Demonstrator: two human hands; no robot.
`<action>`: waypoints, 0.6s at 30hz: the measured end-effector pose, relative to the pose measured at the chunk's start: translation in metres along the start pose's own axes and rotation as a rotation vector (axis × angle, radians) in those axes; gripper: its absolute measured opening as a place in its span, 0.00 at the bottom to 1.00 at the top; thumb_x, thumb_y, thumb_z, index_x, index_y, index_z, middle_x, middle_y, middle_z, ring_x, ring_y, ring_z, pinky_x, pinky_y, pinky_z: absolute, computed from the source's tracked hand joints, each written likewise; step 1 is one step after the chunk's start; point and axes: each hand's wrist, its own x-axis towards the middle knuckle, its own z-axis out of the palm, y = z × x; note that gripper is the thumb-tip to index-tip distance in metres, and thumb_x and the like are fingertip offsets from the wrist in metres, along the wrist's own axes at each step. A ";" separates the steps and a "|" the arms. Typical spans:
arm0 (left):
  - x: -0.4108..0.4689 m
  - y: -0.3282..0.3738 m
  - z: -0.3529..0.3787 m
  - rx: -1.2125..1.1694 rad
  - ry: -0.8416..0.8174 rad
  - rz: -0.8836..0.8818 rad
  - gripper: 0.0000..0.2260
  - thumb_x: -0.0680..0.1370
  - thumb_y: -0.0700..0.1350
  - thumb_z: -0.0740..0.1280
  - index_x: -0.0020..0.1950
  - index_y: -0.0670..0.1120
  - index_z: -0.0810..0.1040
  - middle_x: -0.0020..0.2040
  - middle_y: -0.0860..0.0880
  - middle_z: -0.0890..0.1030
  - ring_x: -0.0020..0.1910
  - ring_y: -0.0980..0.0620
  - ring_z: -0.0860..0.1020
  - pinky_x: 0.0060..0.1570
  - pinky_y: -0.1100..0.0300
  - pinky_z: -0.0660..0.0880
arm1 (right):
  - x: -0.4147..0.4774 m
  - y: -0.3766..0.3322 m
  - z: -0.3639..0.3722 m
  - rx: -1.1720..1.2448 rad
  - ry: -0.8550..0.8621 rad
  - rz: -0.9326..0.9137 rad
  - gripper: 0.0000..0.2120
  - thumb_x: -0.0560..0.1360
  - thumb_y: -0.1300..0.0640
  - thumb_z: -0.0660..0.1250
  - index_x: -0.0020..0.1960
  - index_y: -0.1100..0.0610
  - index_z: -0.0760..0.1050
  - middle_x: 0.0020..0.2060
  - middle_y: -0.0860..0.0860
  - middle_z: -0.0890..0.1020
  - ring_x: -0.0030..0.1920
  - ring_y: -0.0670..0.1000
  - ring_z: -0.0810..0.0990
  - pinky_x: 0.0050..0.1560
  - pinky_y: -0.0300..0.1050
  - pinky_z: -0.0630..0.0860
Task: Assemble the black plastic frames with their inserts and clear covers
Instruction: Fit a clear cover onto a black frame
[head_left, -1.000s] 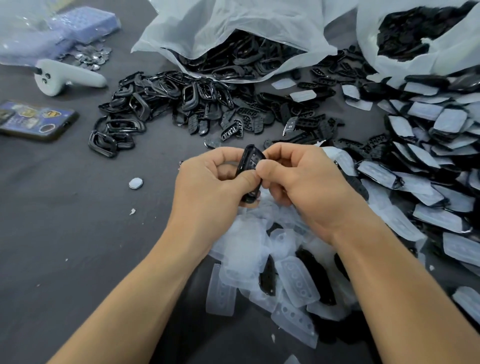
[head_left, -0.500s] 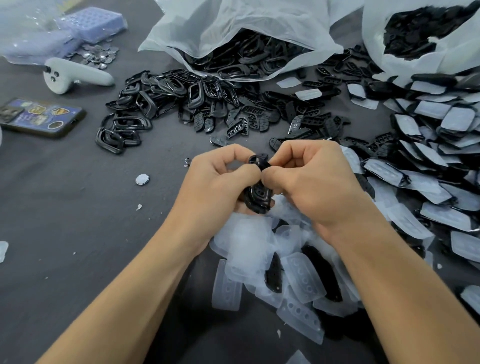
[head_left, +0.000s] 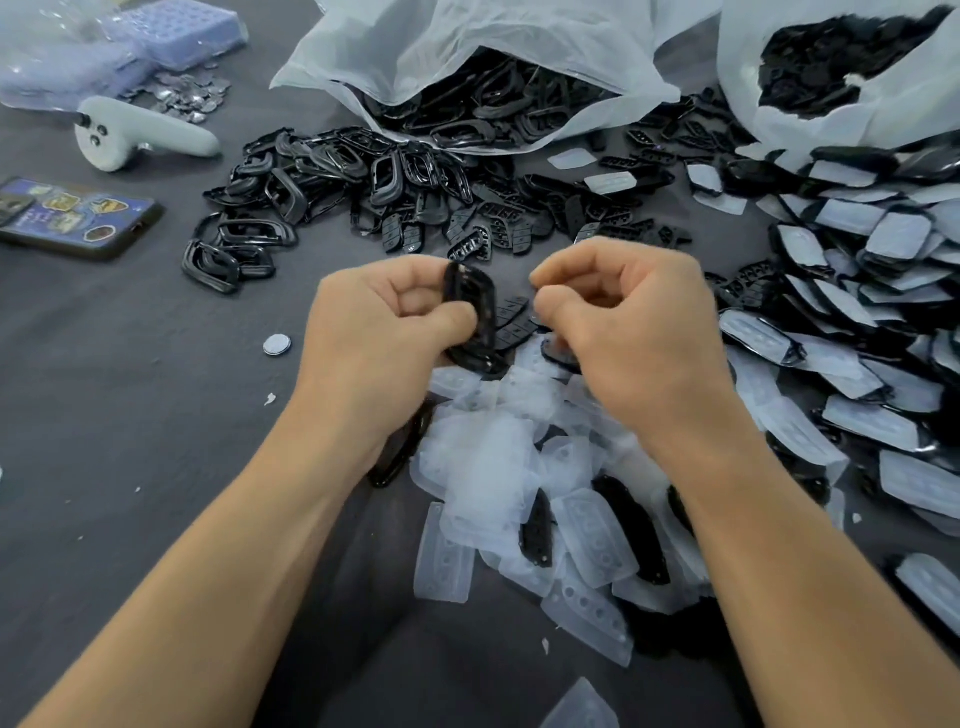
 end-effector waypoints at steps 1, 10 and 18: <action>0.002 0.001 -0.002 -0.032 0.038 -0.031 0.12 0.75 0.30 0.72 0.45 0.47 0.86 0.41 0.44 0.88 0.38 0.50 0.86 0.38 0.59 0.82 | 0.001 0.001 -0.004 -0.107 0.032 -0.036 0.08 0.73 0.62 0.72 0.42 0.49 0.85 0.31 0.42 0.84 0.31 0.43 0.81 0.33 0.36 0.77; 0.011 0.002 -0.005 -0.141 0.114 -0.130 0.14 0.77 0.27 0.66 0.49 0.45 0.84 0.37 0.47 0.87 0.34 0.52 0.85 0.30 0.62 0.79 | -0.008 -0.005 0.002 -0.607 -0.266 -0.105 0.11 0.69 0.42 0.75 0.36 0.48 0.80 0.36 0.44 0.76 0.43 0.50 0.74 0.53 0.50 0.72; 0.002 0.002 0.000 -0.112 0.065 -0.131 0.15 0.77 0.27 0.66 0.50 0.46 0.84 0.39 0.46 0.88 0.34 0.52 0.85 0.30 0.62 0.79 | -0.004 -0.004 -0.003 0.026 -0.124 0.067 0.07 0.68 0.58 0.81 0.36 0.54 0.83 0.32 0.51 0.84 0.31 0.45 0.78 0.35 0.47 0.77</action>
